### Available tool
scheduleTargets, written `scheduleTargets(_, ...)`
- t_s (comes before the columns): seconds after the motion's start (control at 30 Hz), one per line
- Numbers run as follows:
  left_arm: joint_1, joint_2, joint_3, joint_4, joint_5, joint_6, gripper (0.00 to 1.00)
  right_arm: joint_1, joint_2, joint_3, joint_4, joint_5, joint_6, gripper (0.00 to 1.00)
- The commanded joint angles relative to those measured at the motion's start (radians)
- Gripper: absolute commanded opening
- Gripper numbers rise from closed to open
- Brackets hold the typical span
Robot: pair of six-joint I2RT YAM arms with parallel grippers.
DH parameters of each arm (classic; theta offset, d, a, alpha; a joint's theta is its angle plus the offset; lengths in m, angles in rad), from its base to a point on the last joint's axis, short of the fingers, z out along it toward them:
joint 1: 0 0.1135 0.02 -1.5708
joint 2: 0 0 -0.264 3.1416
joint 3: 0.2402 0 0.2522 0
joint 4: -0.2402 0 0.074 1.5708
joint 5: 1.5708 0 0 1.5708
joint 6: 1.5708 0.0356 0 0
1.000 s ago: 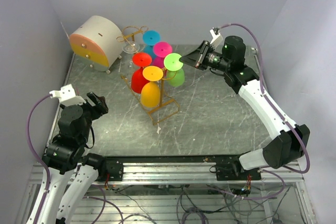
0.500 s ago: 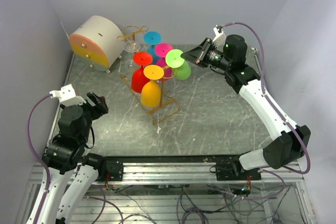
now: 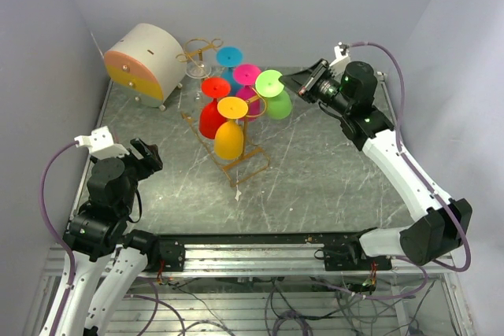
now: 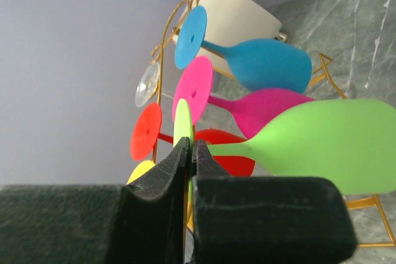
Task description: Take the wine glass off the wine glass rack
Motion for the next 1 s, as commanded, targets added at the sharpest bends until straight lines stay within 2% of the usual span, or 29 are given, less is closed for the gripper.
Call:
scheduleTargets(0.0, -0.008, -0.001, -0.006, 0.035, -0.002, -0.009, 0.84, -0.002, -0.02, -0.019, 0.134, 0.022, 0.05, 0.0)
scheduleTargets(0.17, -0.008, -0.004, -0.007, 0.037, 0.0, -0.008, 0.83, -0.002, -0.013, -0.046, 0.201, 0.021, 0.079, 0.0)
scheduleTargets(0.33, -0.008, -0.001, -0.007, 0.036, -0.003, -0.009, 0.84, -0.001, -0.036, -0.054, 0.199, 0.053, 0.049, 0.0)
scheduleTargets(0.43, -0.008, -0.004, -0.007, 0.037, -0.003, -0.009, 0.84, 0.005, -0.087, -0.05, 0.136, 0.11, -0.041, 0.0)
scheduleTargets(0.6, -0.008, -0.003, -0.009, 0.042, 0.007, -0.009, 0.84, 0.017, -0.215, -0.083, 0.019, 0.305, -0.249, 0.0)
scheduleTargets(0.77, -0.008, -0.004, -0.001, 0.048, 0.057, -0.016, 0.85, 0.035, -0.308, -0.091, -0.077, 0.319, -0.481, 0.0)
scheduleTargets(0.87, -0.008, -0.001, 0.015, 0.041, 0.134, -0.033, 0.84, 0.135, -0.346, -0.068, -0.169, 0.34, -0.606, 0.0)
scheduleTargets(0.97, -0.008, -0.008, 0.033, 0.021, 0.252, -0.111, 0.82, 0.312, -0.38, -0.04, -0.277, 0.474, -0.705, 0.0)
